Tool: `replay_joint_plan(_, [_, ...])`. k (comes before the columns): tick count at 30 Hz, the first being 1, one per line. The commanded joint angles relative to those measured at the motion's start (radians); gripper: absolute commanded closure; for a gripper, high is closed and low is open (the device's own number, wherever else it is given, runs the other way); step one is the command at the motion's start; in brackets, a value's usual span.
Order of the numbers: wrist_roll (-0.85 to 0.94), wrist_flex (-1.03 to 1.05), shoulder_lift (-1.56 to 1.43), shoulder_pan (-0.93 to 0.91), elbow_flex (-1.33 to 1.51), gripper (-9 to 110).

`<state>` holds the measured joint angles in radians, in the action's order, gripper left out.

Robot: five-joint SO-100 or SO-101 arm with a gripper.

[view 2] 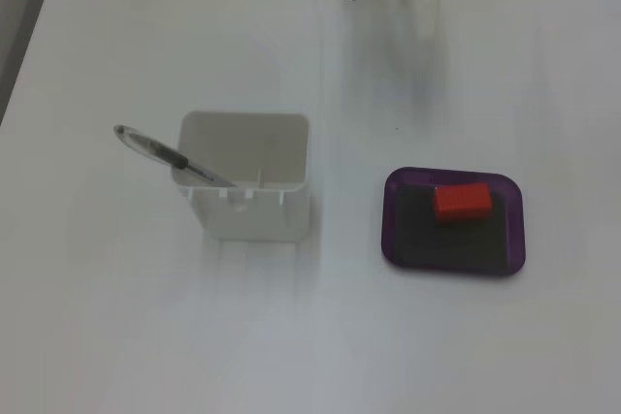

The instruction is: Pick up the red cube and place it in the box.

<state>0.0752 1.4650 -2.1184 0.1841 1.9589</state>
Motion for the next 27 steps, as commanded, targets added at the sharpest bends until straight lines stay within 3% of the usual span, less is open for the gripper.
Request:
replay_joint_plan(1, [0.003,-0.091,-0.086,-0.057,0.115,67])
replay_joint_plan(9, [-0.012,-0.229,-0.144,-0.238,0.347,66])
replay_joint_plan(18, [-0.011,-0.258,-0.250,-0.235,0.509,67])
replay_joint_plan(27, [-0.011,-0.431,-0.548,-0.235,0.703,67])
